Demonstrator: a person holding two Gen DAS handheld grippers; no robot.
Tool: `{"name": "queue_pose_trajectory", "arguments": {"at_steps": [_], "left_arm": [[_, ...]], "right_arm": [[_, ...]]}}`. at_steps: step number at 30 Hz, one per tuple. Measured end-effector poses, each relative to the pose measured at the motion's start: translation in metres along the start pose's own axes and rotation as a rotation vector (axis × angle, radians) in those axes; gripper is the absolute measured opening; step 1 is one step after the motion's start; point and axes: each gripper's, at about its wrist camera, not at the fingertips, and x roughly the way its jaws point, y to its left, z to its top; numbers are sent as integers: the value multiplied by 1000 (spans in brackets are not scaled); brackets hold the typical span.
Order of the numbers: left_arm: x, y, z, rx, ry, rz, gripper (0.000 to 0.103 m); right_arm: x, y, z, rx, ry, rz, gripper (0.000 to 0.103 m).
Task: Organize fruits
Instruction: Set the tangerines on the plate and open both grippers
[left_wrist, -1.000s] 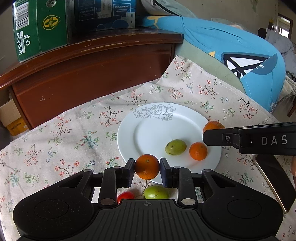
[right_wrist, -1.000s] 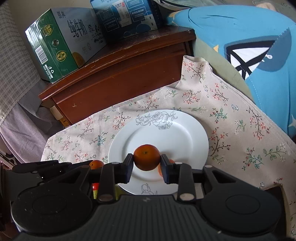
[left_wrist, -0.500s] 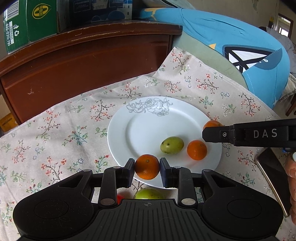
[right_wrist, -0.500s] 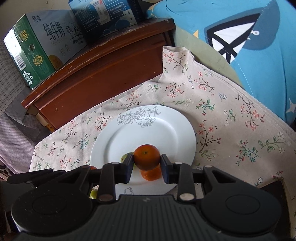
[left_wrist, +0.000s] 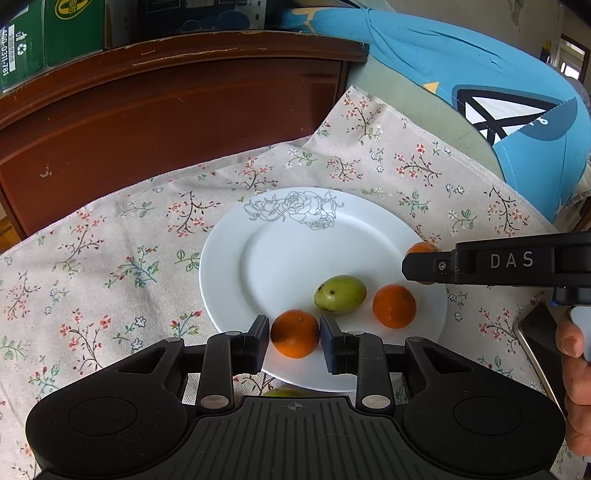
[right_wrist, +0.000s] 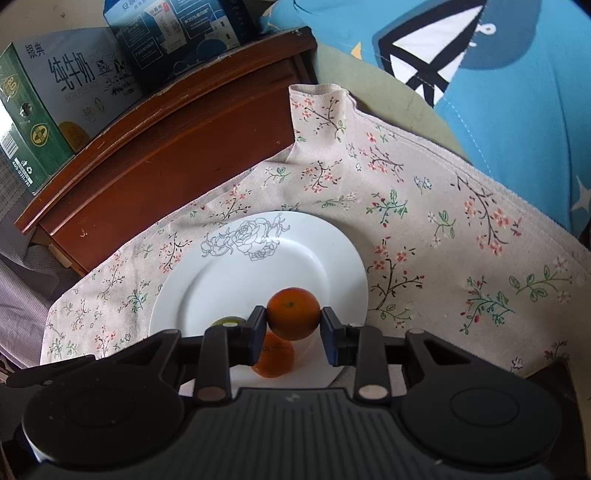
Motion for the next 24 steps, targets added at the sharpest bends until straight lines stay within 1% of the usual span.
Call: {"name": "queue_pose_trajectory", "arguments": {"at_steps": [2,3,4,6,8,11,13,18,20,22,24], "left_arm": [[-1,-1,1,3,-5,-3,30],[-3,-2,2,3,-10,-3,37],[-4,-2,3,1,-16,4,53],[-9,-2,4,-6,-36,30,71],[-16,-3,7,7,-59,47,72],[-25,-2,11,14,-63,72,74],[-34,2,13,17,-72,86,77],[-57,15,11,9,-92,115,80],[-64,20,8,-11,-88,122,83],[-68,25,3,-20,-79,140,83],[-72,29,-3,-36,-67,156,83]], "right_arm": [[4,-2,0,14,8,4,34],[4,-2,1,22,6,5,35],[4,-2,1,28,1,6,35],[3,-2,3,35,-5,17,36],[1,-2,3,36,-15,29,36],[-1,0,5,32,-26,37,39],[-3,-1,6,39,-30,47,40],[-12,1,6,36,-46,63,42],[-15,2,3,28,-39,60,42],[-18,3,-1,14,-25,51,43],[-22,4,-7,-4,-15,38,46]]}}
